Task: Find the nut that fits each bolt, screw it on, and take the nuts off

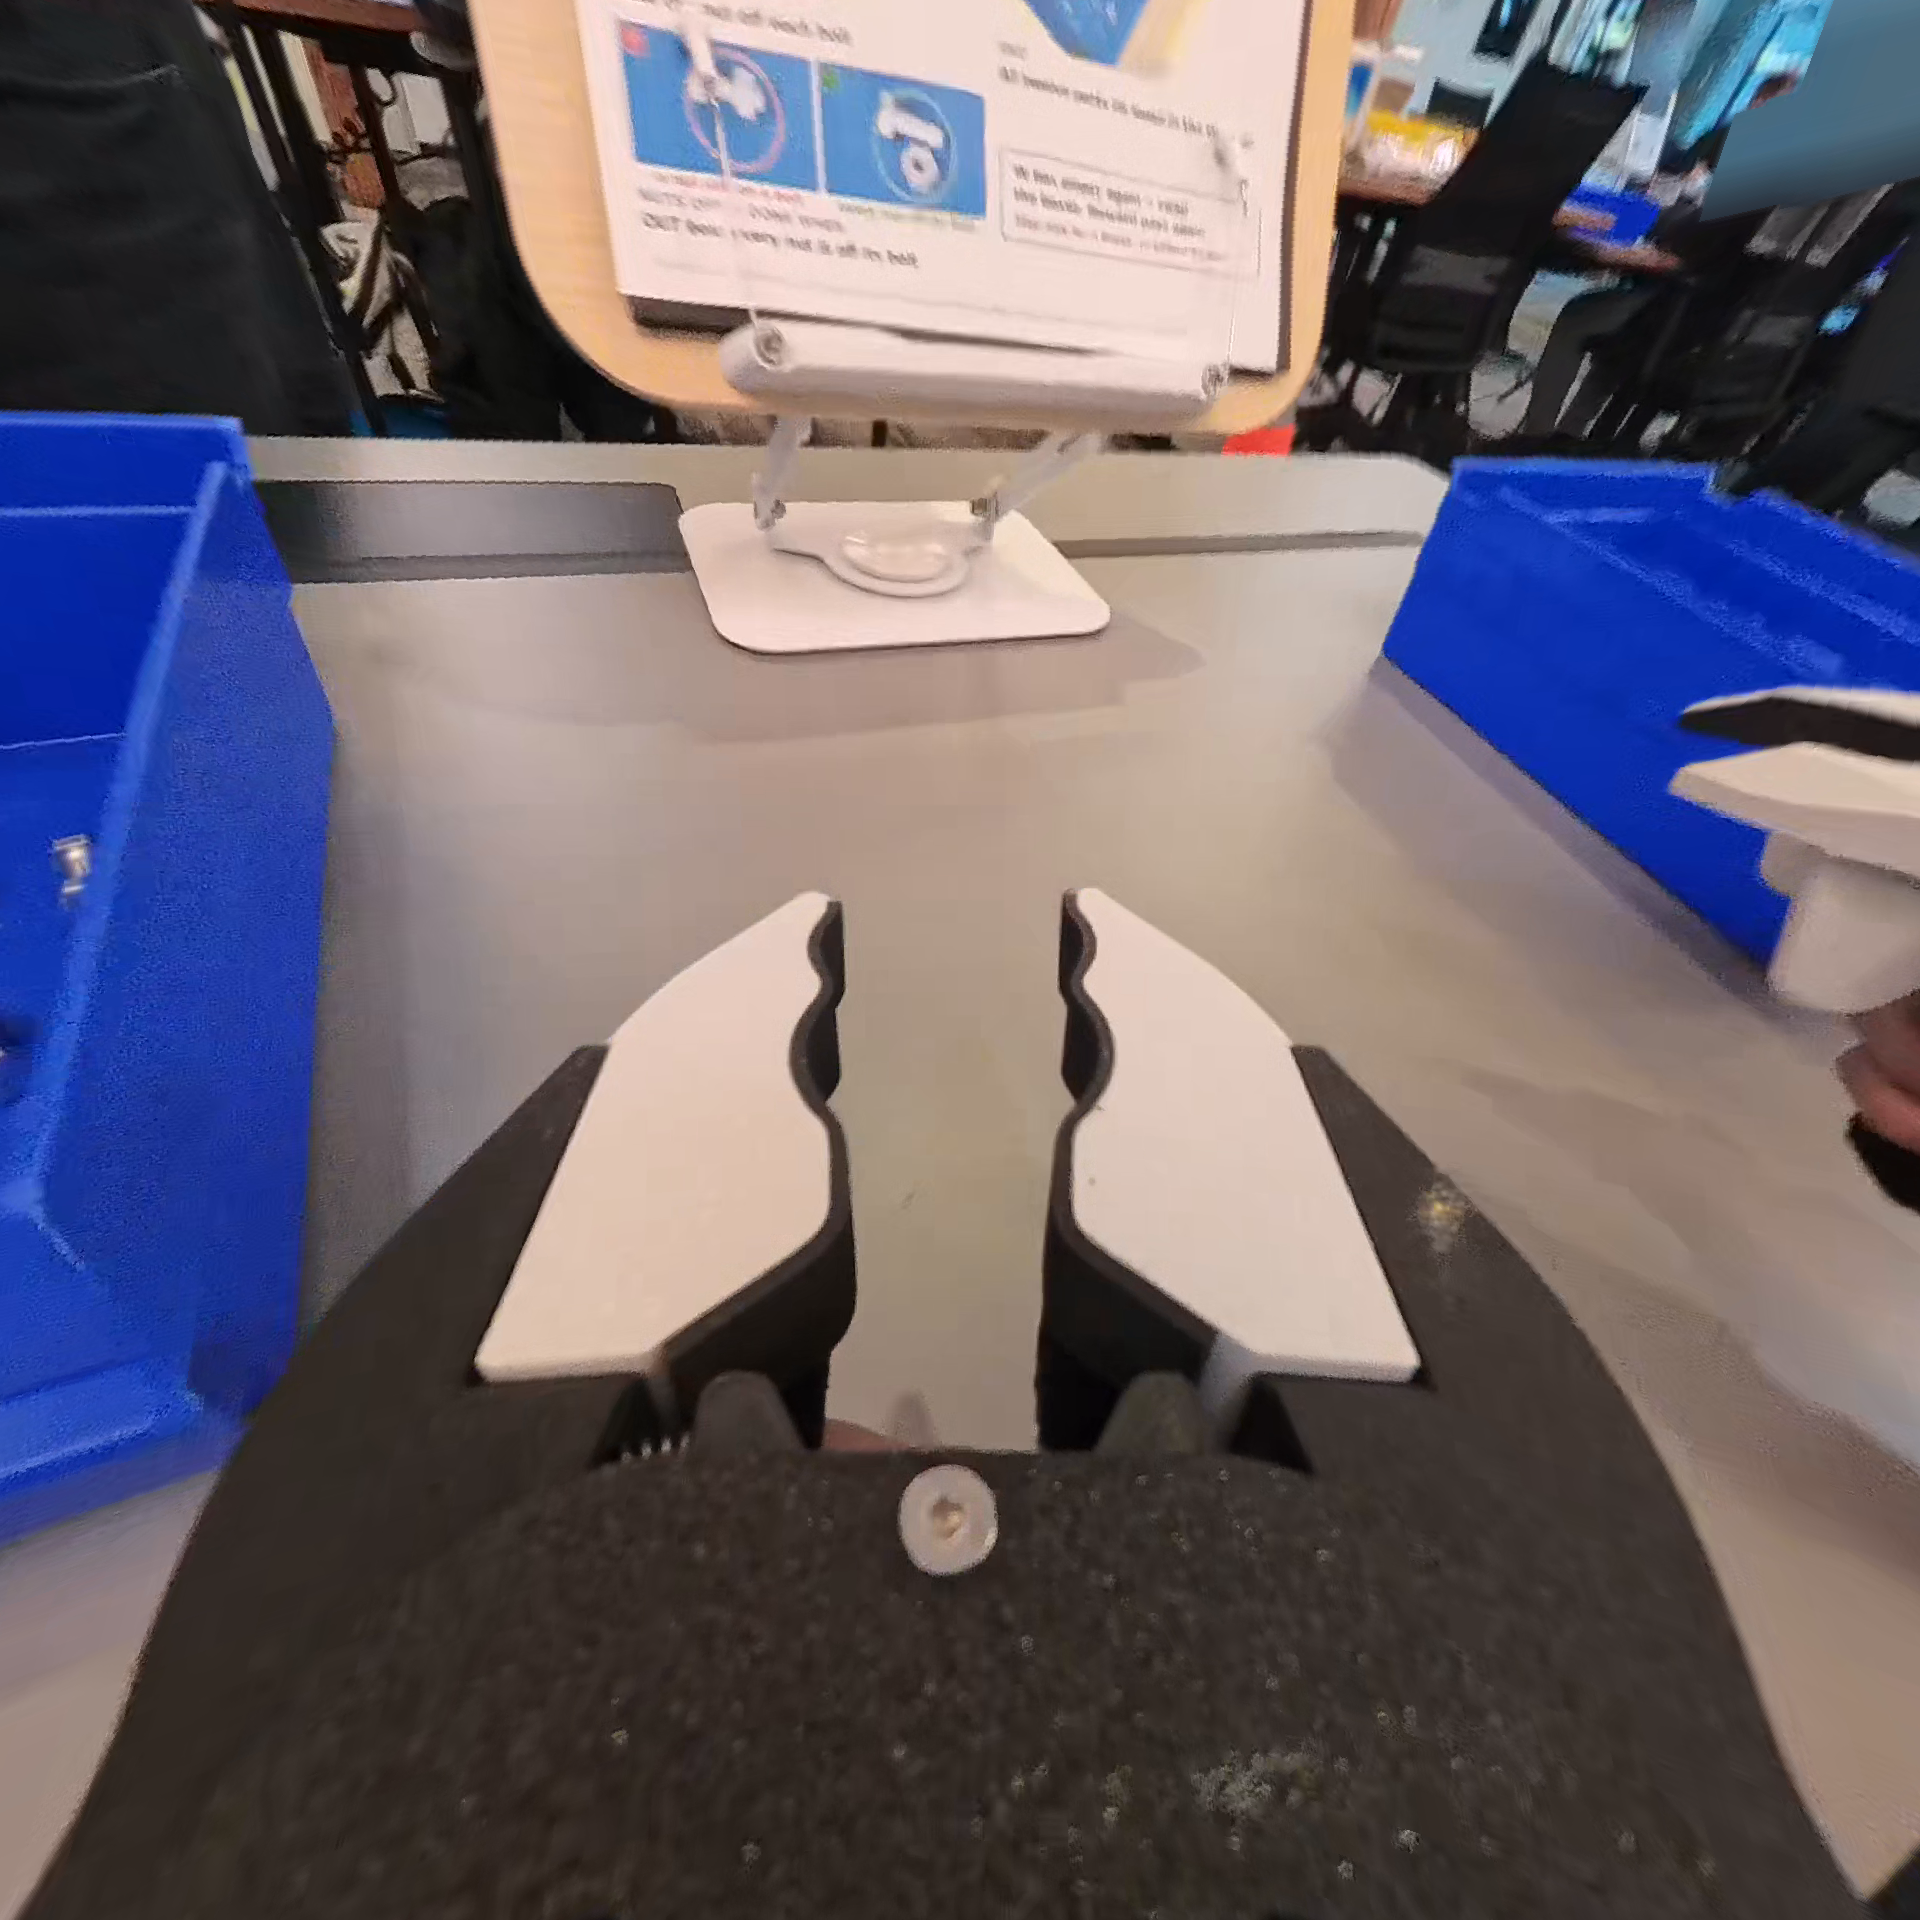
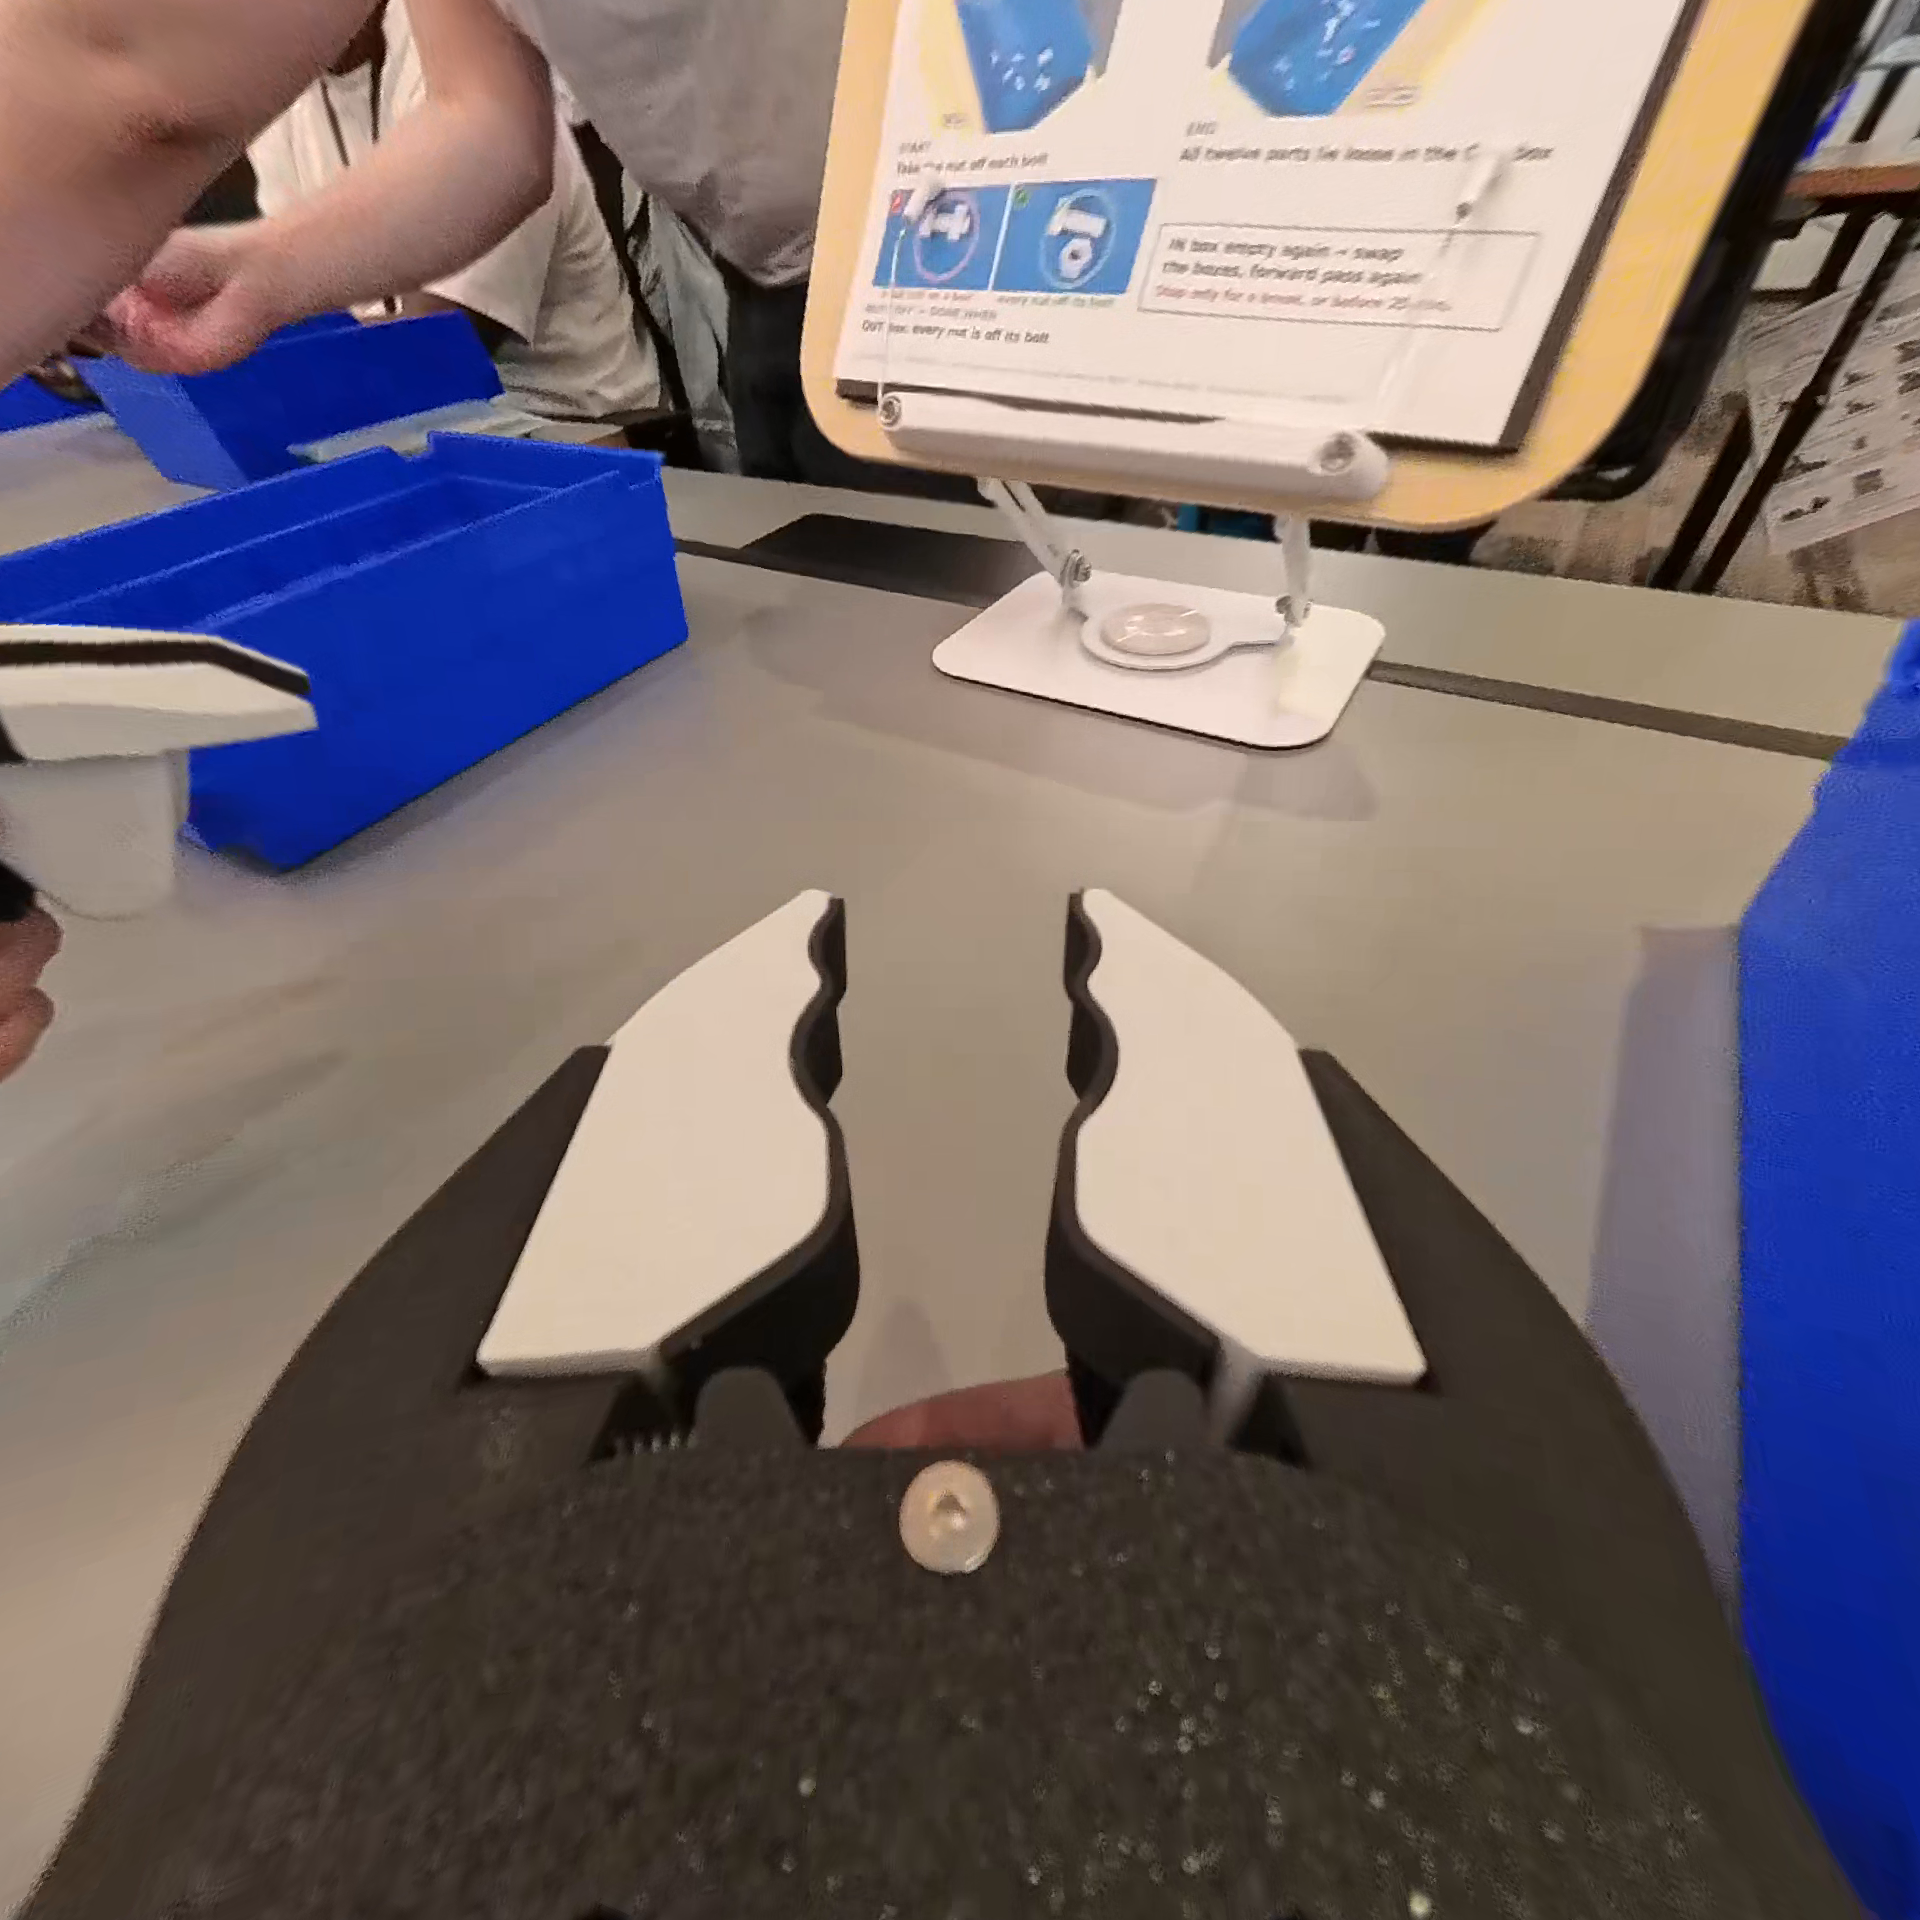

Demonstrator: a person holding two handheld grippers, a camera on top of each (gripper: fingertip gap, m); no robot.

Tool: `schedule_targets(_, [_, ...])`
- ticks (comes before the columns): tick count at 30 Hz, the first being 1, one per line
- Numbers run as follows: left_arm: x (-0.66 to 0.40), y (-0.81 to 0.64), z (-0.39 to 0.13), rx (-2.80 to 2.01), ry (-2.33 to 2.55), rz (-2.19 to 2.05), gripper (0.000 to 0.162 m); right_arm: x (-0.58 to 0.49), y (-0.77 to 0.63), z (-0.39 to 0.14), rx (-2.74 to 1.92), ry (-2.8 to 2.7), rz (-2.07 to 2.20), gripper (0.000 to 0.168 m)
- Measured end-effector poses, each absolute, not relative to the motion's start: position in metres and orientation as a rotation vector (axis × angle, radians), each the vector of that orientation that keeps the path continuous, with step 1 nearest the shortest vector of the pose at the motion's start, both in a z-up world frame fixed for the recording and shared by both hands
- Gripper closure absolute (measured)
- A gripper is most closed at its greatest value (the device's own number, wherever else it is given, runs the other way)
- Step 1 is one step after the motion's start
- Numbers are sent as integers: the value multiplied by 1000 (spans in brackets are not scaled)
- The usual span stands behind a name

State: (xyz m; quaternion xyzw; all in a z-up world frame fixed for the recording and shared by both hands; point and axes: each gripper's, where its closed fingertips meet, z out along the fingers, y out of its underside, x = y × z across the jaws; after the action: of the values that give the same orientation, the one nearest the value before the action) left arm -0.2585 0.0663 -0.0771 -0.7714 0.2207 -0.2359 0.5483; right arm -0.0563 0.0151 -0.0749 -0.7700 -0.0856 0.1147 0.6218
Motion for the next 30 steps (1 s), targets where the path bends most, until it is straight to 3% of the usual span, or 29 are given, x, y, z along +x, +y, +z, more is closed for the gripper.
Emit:
schedule_targets(11, [-274, 29, -123, -1904, 544, -561, 122, -51, -27, -103, -1769, -95, 384, 132])
schedule_targets(30, [-266, 16, -120, -1949, 611, -582, 122, -48, -30, -101, -1765, -131, 344, 138])
